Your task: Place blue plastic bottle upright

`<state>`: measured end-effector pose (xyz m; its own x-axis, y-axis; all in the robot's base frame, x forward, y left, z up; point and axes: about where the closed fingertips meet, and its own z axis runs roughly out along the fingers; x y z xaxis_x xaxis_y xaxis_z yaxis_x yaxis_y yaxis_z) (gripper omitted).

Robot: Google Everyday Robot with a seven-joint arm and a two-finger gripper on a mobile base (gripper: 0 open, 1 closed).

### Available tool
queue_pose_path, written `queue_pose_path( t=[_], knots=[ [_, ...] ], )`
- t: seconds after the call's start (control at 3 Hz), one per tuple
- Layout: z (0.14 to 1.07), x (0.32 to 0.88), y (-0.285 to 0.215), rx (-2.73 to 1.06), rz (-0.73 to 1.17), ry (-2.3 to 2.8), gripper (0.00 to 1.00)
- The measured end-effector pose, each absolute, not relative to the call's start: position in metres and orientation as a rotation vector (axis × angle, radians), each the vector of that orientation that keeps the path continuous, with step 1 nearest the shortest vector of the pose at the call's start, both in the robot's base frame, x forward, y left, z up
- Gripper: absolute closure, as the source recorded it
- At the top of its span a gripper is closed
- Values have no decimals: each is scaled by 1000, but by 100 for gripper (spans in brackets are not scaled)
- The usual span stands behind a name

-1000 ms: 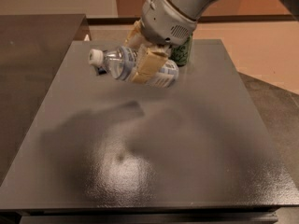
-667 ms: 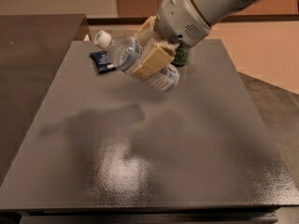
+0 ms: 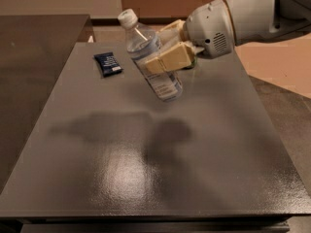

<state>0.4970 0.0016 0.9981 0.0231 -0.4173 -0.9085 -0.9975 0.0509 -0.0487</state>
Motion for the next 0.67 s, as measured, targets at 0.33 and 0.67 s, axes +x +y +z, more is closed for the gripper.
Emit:
queue_pose_path(
  t=[0.33,0.67],
  knots=[
    [993,495,-6,-1367,999,1477,100],
    [981,490,-14,-1278,1072,1429,100]
  ],
)
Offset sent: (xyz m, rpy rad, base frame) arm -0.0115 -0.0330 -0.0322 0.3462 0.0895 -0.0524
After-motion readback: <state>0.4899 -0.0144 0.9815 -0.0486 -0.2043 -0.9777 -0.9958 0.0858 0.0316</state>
